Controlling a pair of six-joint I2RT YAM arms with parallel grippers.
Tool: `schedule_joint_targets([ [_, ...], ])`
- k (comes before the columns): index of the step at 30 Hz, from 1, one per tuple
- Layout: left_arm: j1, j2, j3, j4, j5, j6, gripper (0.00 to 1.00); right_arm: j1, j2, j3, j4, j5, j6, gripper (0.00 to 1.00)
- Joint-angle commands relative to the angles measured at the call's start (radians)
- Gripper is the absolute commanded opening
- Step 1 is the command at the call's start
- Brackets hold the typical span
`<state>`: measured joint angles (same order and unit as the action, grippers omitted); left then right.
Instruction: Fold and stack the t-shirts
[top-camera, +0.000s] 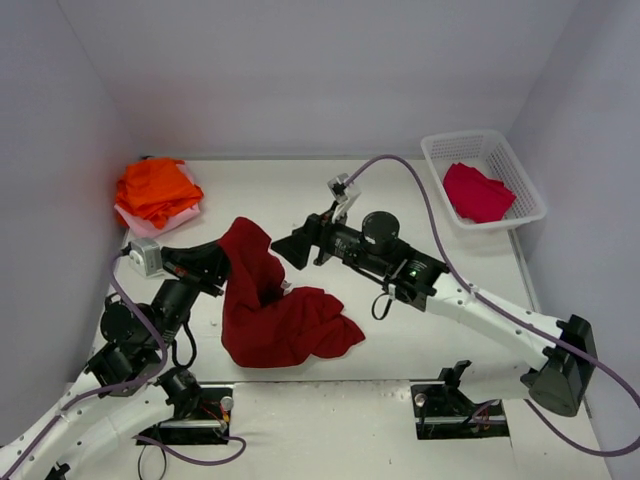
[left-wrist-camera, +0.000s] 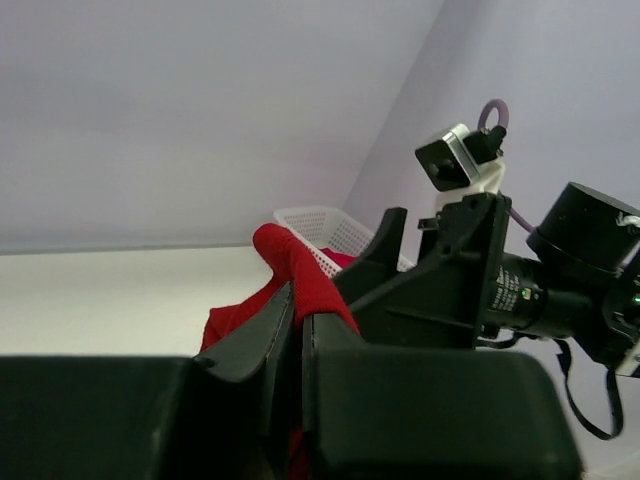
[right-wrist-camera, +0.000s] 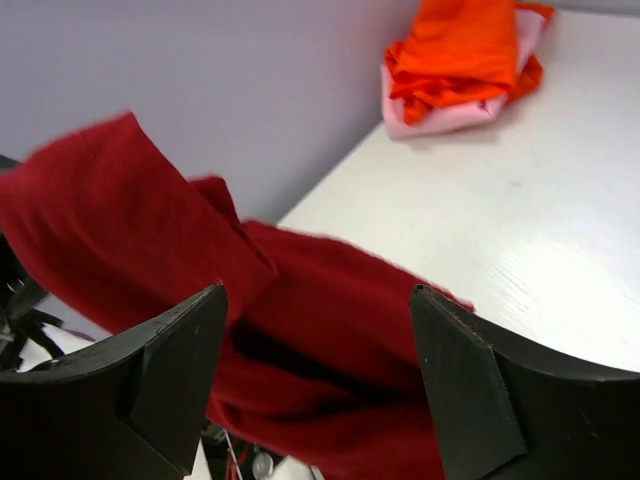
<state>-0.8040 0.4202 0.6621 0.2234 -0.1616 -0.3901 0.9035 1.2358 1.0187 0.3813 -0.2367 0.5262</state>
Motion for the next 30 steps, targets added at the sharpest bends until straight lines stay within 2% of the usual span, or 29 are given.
schedule_joint_targets([
  [1, 0.003, -0.032, 0.013, 0.093, -0.004, -0.023, 0.0, 0.02, 0.043, 0.095, 0.238, -0.07, 0.011, 0.69],
  [5, 0.002, -0.06, 0.002, 0.07, -0.026, -0.02, 0.0, 0.028, 0.077, 0.115, 0.292, -0.078, 0.018, 0.65],
  [18, 0.003, -0.084, -0.035, 0.08, -0.075, -0.035, 0.0, 0.032, 0.074, 0.1, 0.347, -0.078, 0.04, 0.64],
  [30, 0.003, -0.101, -0.018, 0.073, -0.111, -0.006, 0.0, 0.04, 0.091, -0.035, 0.453, -0.081, 0.093, 0.63],
])
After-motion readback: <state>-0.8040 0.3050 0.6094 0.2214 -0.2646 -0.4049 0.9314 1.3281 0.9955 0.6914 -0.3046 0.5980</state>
